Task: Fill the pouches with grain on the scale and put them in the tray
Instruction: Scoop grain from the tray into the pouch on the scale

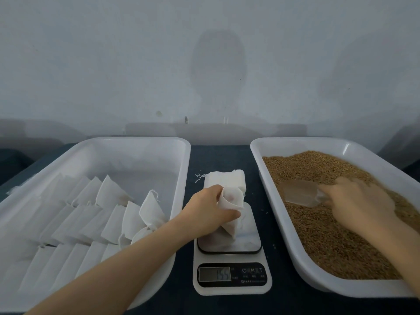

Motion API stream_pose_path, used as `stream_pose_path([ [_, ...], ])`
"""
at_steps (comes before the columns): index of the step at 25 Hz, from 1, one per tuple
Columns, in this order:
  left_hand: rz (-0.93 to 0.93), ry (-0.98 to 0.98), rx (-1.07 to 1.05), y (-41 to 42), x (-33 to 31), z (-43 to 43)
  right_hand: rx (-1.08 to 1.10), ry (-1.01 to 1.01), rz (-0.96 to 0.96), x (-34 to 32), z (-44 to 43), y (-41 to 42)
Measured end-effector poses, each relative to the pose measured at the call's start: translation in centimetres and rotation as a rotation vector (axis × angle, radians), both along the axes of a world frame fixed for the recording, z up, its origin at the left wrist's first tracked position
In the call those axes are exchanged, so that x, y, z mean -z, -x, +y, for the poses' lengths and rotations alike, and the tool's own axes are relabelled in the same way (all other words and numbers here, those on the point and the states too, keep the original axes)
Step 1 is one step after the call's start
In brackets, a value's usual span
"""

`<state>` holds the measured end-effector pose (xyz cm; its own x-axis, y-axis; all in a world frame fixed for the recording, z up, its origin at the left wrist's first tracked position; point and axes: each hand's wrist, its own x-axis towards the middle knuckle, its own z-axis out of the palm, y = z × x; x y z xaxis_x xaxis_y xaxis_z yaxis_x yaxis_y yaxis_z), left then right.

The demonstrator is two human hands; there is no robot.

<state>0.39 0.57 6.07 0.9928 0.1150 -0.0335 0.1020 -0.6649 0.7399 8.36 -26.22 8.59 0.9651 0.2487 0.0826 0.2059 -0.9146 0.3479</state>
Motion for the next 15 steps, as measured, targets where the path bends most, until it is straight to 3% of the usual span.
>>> stream_pose_path([
  [6,0.007,-0.005,0.004,0.0,0.1,0.1,-0.032,-0.209,0.099,1.0,-0.6,-0.4],
  [11,0.007,-0.004,0.005,0.0,0.2,0.0,0.038,-0.553,0.257,1.1,-1.3,-0.8],
  [15,0.010,0.003,0.008,-0.1,0.1,0.0,0.064,-0.578,0.197,0.7,-1.6,-0.7],
])
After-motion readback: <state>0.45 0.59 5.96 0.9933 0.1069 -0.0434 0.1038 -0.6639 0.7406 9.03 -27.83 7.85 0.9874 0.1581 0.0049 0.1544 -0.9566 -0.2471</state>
